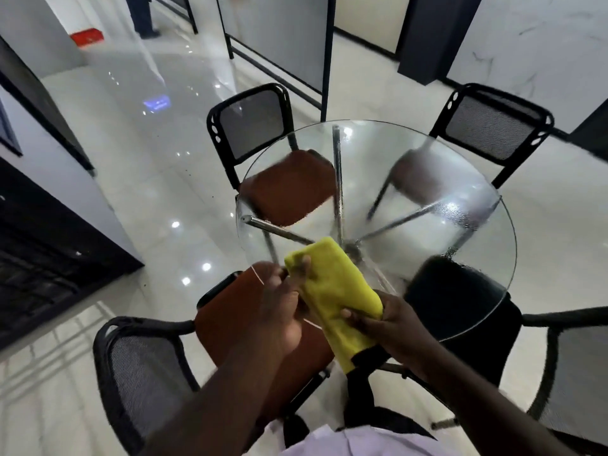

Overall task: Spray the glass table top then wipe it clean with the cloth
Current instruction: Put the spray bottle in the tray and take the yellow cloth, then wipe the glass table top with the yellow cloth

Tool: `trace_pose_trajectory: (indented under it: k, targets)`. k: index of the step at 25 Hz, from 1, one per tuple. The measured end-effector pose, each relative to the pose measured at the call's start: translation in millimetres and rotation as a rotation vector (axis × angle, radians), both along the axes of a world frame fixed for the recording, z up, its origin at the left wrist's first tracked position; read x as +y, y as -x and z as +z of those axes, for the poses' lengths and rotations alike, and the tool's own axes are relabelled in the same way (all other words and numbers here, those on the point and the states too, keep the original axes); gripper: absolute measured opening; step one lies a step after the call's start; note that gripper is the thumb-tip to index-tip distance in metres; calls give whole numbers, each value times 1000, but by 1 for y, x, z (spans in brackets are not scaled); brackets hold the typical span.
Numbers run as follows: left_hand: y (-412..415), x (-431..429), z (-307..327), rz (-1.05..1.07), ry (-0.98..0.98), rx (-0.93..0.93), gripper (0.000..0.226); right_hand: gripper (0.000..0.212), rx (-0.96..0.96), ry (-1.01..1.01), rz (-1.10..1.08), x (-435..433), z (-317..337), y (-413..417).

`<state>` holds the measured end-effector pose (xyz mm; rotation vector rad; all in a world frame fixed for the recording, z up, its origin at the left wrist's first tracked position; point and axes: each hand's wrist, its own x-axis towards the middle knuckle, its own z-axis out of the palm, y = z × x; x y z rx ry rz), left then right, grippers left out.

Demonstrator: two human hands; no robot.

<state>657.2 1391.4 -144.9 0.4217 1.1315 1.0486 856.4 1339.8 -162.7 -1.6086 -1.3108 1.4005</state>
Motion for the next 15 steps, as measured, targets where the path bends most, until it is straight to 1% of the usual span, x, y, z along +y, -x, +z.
trace_pose_trajectory:
  k: [2, 3, 4, 7, 9, 10, 11, 12, 13, 14, 15]
  targets:
    - [-4, -13, -44, -4, 124, 153, 36, 49, -364, 80, 131, 1, -26, -19]
    - [-8, -21, -58, -25, 178, 225, 32, 44, -499, 112, 205, 2, -38, -30]
    - [-15, -28, -74, -31, 219, 286, 32, 45, -581, 141, 271, 4, -51, -43]
    - [-39, -31, -100, -15, 288, 390, 21, 61, -679, 168, 373, 20, -83, -74]
    - [-49, -20, -113, 24, 299, 442, 19, 65, -730, 129, 427, 36, -98, -83]
    - [-51, -14, -120, 53, 305, 463, 21, 66, -769, 61, 447, 45, -105, -83]
    - [-51, -9, -128, 81, 305, 517, 26, 72, -809, -61, 466, 53, -114, -78]
    - [-50, -3, -136, 95, 315, 621, 35, 81, -824, -205, 490, 61, -124, -72]
    - [-49, 1, -143, 93, 334, 745, 45, 85, -837, -361, 528, 69, -136, -66]
    - [-47, 5, -151, 78, 359, 869, 57, 82, -850, -513, 601, 76, -149, -59]
    - [-43, 6, -156, 57, 375, 972, 63, 76, -851, -634, 700, 82, -163, -53]
